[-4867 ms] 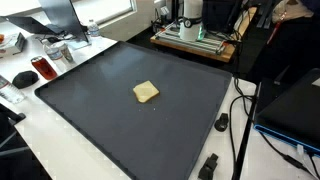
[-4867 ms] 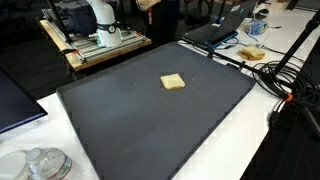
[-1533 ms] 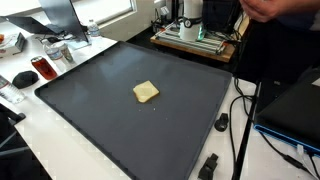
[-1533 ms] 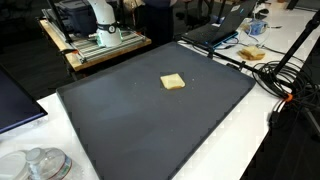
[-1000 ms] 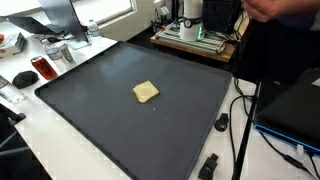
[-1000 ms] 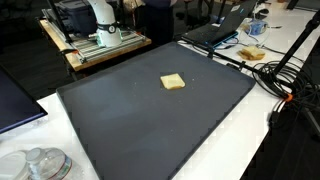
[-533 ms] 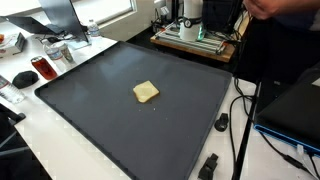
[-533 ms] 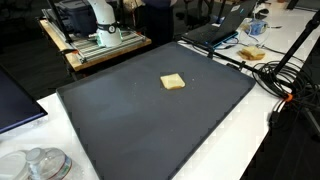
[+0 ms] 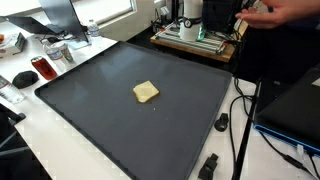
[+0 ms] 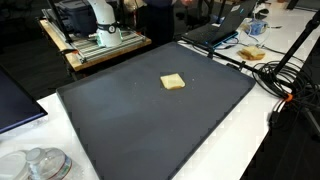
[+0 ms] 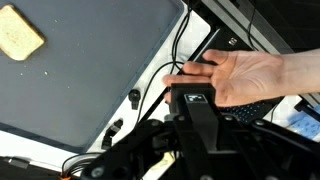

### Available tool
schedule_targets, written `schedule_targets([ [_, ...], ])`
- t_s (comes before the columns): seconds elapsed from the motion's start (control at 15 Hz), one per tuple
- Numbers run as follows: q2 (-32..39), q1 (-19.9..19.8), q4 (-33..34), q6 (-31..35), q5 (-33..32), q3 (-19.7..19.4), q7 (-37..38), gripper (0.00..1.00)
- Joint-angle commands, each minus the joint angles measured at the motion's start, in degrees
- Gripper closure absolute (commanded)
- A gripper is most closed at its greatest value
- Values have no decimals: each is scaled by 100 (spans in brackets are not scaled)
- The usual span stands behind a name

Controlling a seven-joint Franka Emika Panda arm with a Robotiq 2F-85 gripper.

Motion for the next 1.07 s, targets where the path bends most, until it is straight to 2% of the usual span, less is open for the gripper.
schedule_targets([
  [0.0,122,-118,199,-181,-95,-12,-28,91],
  [0.33,14,-578,117,-156,-512,-177,205,92],
  [0.73,-93,-1491,67,197,-1574,-354,1217,92],
  [0.8,-25,-1285,35,107,-1297,-420,850,92],
  [0.87,-23,-1349,35,123,-1339,-448,867,79],
  [1.0,-3,-1318,34,123,-1335,-446,857,79],
])
